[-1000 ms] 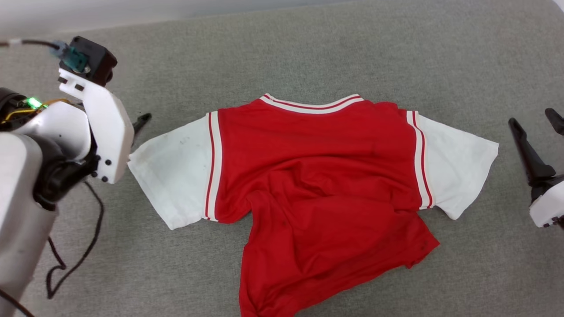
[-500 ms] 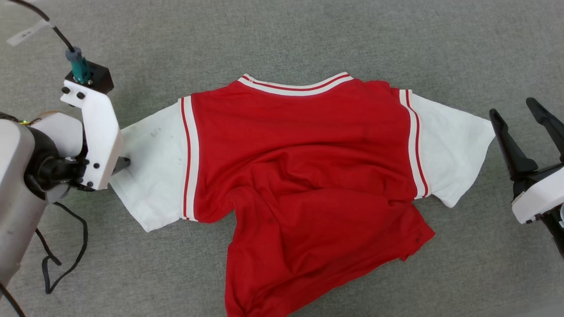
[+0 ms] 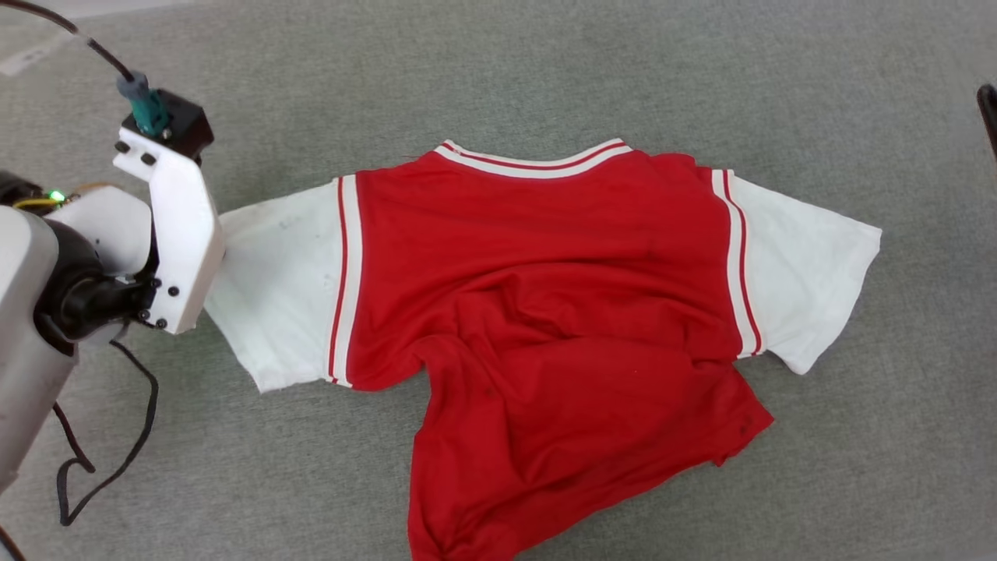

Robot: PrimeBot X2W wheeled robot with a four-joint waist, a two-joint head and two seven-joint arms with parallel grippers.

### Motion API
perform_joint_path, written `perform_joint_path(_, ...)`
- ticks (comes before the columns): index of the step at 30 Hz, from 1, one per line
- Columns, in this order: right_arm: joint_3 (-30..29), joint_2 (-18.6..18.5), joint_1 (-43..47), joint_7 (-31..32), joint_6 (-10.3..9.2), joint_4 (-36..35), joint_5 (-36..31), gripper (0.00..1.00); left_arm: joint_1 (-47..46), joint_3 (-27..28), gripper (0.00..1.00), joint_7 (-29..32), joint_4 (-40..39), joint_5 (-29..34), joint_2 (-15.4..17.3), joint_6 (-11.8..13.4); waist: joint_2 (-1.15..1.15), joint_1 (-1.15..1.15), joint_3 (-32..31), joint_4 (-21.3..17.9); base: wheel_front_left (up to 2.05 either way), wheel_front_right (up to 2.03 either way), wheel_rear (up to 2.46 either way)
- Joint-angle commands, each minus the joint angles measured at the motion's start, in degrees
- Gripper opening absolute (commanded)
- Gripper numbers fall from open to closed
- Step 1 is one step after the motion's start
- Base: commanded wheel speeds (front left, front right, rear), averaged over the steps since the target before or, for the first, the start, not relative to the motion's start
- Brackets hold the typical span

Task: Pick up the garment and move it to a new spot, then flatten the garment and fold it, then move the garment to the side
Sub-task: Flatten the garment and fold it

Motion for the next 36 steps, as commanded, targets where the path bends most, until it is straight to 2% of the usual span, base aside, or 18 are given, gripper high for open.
perform_joint_path(1, 0.74, -0.97, -0.62, 1.19, -0.02, -0.36, 0.47, 1.0, -0.7, -0.13, 0.0, -0.42, -0.61, 0.13, 0.41, -0.01, 0.0, 0.0, -0.32, 0.42, 0.0, 0.0, 0.0)
perform_joint_path(4, 5.95, -6.17, -2.99, 10.26, -0.02, -2.16, 4.21, 1.0, -1.3, -0.65, 0.0, -1.99, -3.66, -0.23, 1.2, -0.01, 0.0, 0.0, -0.52, 1.37, 0.0, 0.0, 0.0)
perform_joint_path(9, 15.61, -14.83, -7.48, 28.88, -0.02, -3.54, 14.0, 1.0, -2.33, -1.58, 0.0, -3.02, -7.31, 0.06, 1.2, -0.01, 0.0, 0.0, 0.39, 3.11, 0.0, 0.0, 0.0)
perform_joint_path(11, 18.55, -16.6, -9.08, 35.3, -0.02, -2.81, 16.76, 1.0, -2.85, -1.95, 0.0, -3.26, -8.09, 0.51, 0.59, -0.01, 0.0, 0.0, 1.26, 3.95, 0.0, 0.0, 0.0)
perform_joint_path(15, 22.45, -16.64, -12.69, 43.93, -0.03, 0.91, 20.33, 1.0, -4.3, -2.81, 0.0, -3.85, -8.77, 1.28, -0.78, -0.01, 0.0, 0.0, 3.18, 5.43, 0.0, 0.0, 0.0)
perform_joint_path(21, 25.06, -12.86, -15.52, 46.14, -0.02, 9.34, 21.94, 1.0, -6.45, -4.15, 0.0, -4.92, -8.98, 1.98, -2.22, -0.02, 0.0, 0.0, 5.85, 7.38, 0.0, 0.0, 0.0)
perform_joint_path(26, 29.09, -9.15, -13.35, 44.35, -0.03, 15.0, 23.3, 1.0, -6.72, -4.95, 0.0, -6.02, -8.25, 1.52, -2.2, -0.02, 0.0, 0.0, 6.81, 8.05, 0.0, 0.0, 0.0)
perform_joint_path(30, 31.53, -7.27, -11.99, 40.98, -0.01, 16.51, 25.5, 1.0, -6.21, -5.77, 0.0, -7.03, -7.48, 0.92, -2.1, -0.02, 0.0, 0.0, 6.15, 8.07, 0.0, 0.0, 0.0)
perform_joint_path(31, 31.6, -7.7, -12.5, 39.55, 0.04, 16.29, 25.5, 0.96, -6.03, -5.92, 0.0, -7.55, -7.31, 0.87, -2.12, -0.02, 0.0, 0.0, 5.7, 7.99, 0.0, 0.0, 0.0)
perform_joint_path(32, 31.5, -8.36, -13.13, 38.24, 0.06, 16.17, 25.45, 0.18, -5.86, -6.22, 0.0, -7.96, -7.05, 0.68, -2.08, -0.02, 0.0, 0.0, 5.1, 7.92, 0.0, 0.0, 0.0)
perform_joint_path(33, 31.46, -9.14, -13.71, 37.23, 0.05, 15.98, 25.73, 0.0, -5.91, -6.79, 0.0, -8.75, -7.36, 0.75, -1.95, -0.02, 0.0, 0.0, 4.36, 7.79, 0.0, 0.0, 0.0)
perform_joint_path(36, 30.46, -12.03, -16.0, 33.33, -0.03, 14.96, 26.29, 0.0, -5.85, -7.32, 0.0, -11.75, -7.12, 0.7, -1.44, -0.02, 0.0, 0.0, 1.63, 7.41, 0.0, 0.0, 0.0)
